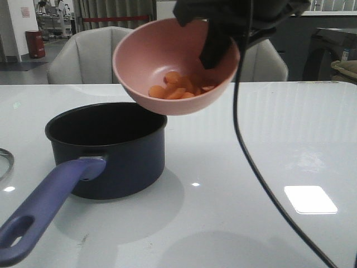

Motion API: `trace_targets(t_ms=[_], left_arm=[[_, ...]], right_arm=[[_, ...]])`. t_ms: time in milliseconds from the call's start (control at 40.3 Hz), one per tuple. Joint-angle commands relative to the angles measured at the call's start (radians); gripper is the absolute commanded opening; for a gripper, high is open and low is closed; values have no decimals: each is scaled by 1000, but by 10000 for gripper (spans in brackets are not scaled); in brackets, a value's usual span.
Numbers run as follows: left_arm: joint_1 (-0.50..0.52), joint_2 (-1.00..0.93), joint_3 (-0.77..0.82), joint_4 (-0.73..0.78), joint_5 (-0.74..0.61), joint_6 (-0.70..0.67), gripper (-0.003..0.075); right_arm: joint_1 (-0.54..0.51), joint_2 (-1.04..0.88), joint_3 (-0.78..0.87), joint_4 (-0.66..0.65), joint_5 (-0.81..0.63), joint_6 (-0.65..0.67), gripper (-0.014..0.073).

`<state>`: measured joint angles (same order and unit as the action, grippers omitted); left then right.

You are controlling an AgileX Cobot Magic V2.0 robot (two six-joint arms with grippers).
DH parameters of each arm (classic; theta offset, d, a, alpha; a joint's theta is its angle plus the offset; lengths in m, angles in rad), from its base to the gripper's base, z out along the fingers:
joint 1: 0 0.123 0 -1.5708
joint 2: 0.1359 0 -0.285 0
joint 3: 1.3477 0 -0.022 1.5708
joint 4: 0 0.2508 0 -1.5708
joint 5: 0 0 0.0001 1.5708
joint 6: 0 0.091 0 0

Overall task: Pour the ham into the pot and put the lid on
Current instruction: 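Lift the pink bowl and carry it over the saucepan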

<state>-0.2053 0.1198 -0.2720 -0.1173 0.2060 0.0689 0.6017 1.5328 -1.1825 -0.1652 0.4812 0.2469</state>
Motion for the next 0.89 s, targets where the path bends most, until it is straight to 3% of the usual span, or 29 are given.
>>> trace_targets(t_ms=[0,372,571,720,869], left_arm=[[-8,9,-27,-1,-84,-1,154],[-8,9,-27,-1,-84,-1,154],[-8,9,-27,-1,-84,-1,154],[-8,9,-27,-1,-84,-1,154],[-8,9,-27,-1,-84,-1,154]], right_arm=[[27,-24,-53,-102,-156,84,138],[64,76,-55,-133,-558,87,138],[63,121,-55,-144,-716,-24,138],[62,126,-54,-42,-801,-153,138],[54,126,-54,190,-873,-350,138]])
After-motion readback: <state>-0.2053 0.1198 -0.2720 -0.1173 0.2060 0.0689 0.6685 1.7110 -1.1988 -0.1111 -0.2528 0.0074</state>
